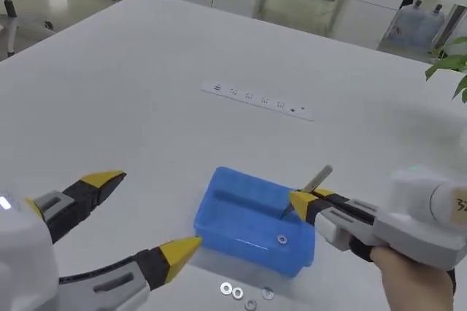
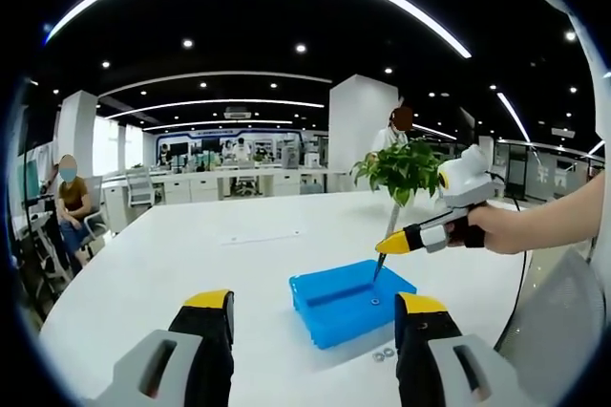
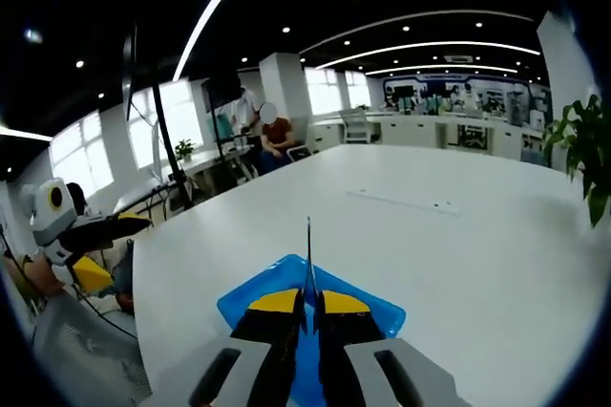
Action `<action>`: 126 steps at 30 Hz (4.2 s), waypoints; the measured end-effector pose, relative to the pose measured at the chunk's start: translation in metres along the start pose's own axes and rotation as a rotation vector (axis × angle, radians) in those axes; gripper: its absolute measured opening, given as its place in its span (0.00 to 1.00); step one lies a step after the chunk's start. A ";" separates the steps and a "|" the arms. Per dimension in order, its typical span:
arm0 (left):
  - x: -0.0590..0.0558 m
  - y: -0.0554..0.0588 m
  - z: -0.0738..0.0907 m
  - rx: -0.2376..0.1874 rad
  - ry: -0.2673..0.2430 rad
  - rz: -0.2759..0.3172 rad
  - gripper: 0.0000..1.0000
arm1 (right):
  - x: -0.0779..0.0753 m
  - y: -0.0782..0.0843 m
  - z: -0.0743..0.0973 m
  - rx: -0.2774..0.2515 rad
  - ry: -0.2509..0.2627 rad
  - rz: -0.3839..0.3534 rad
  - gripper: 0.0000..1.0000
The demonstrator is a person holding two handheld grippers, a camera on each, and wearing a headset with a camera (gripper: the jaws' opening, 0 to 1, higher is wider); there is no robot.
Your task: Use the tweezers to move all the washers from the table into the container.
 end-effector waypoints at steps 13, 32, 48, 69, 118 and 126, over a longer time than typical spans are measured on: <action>0.000 0.001 0.000 0.007 0.002 -0.005 0.68 | 0.035 0.010 0.019 -0.012 -0.119 0.022 0.03; -0.003 -0.001 0.000 0.011 0.003 -0.007 0.67 | 0.055 0.043 0.017 0.094 -0.241 0.030 0.03; -0.004 -0.003 0.000 0.009 -0.006 -0.009 0.67 | 0.050 0.062 0.013 0.125 -0.241 -0.071 0.03; -0.002 -0.002 0.000 0.013 -0.004 -0.006 0.67 | 0.041 0.084 0.018 0.183 -0.206 -0.101 0.03; -0.004 -0.004 0.004 -0.030 0.023 0.010 0.66 | 0.055 0.013 0.045 0.016 -0.072 0.217 0.03; -0.017 0.002 -0.001 0.043 0.117 -0.043 0.69 | 0.039 0.007 0.023 0.036 0.075 0.108 0.03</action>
Point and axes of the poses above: the centre of the closed fingertips' face, and the gripper's own axes: z roughly backward along the fingers, x roughly to its left, y roughly out of its underside, the point moved 7 cm from there along z, roughly backward along the fingers, and after that the axes turned 10 degrees about y, right-handed, at the moved point
